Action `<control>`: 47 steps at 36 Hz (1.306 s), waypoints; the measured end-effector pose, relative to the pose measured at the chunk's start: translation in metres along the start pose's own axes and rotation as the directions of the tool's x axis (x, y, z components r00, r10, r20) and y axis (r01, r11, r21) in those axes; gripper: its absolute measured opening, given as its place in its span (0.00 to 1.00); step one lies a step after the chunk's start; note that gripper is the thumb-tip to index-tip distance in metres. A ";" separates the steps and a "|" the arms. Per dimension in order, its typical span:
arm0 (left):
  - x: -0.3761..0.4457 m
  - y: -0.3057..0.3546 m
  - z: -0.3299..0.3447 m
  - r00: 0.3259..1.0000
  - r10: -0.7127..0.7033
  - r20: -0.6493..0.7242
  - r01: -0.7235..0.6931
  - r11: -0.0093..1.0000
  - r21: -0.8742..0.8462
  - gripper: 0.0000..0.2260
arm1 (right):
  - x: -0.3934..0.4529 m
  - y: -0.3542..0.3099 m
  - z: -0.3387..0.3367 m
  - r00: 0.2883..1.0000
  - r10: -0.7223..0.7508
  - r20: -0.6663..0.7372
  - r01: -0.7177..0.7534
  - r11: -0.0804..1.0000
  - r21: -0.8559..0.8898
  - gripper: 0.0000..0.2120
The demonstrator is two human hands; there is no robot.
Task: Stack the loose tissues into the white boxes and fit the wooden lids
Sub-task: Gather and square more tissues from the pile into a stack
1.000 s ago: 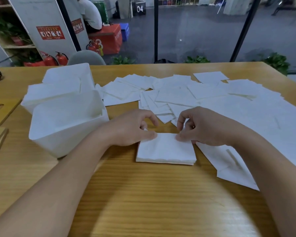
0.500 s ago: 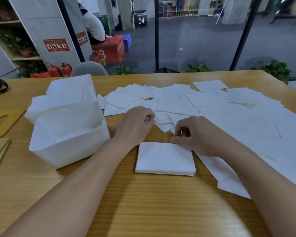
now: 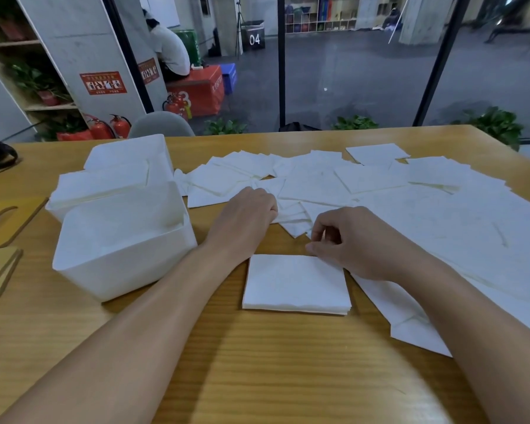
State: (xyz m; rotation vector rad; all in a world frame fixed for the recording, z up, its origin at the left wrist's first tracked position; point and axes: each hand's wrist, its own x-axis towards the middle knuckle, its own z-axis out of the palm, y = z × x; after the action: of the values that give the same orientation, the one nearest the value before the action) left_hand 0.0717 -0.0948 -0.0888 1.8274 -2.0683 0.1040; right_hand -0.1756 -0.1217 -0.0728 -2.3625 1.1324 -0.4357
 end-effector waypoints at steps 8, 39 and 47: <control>-0.019 0.016 -0.026 0.986 0.146 -0.085 -0.162 0.963 -0.216 0.08 | 0.002 -0.004 0.001 0.995 -0.027 -0.096 0.058 0.939 0.339 0.26; -0.028 0.002 -0.041 0.979 -0.068 0.193 0.190 0.644 -0.741 0.15 | -0.007 -0.010 -0.030 0.998 0.066 -0.007 -0.057 0.908 0.416 0.09; -0.032 -0.003 -0.051 0.905 0.068 0.420 0.235 0.743 -0.626 0.13 | -0.011 -0.007 -0.030 0.966 0.014 0.258 -0.089 0.955 0.283 0.07</control>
State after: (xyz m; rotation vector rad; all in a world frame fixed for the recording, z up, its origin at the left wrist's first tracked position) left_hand 0.0891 -0.0500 -0.0528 1.5413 -1.8865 -1.0219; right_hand -0.1921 -0.1175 -0.0450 -2.0556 0.9376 -0.2525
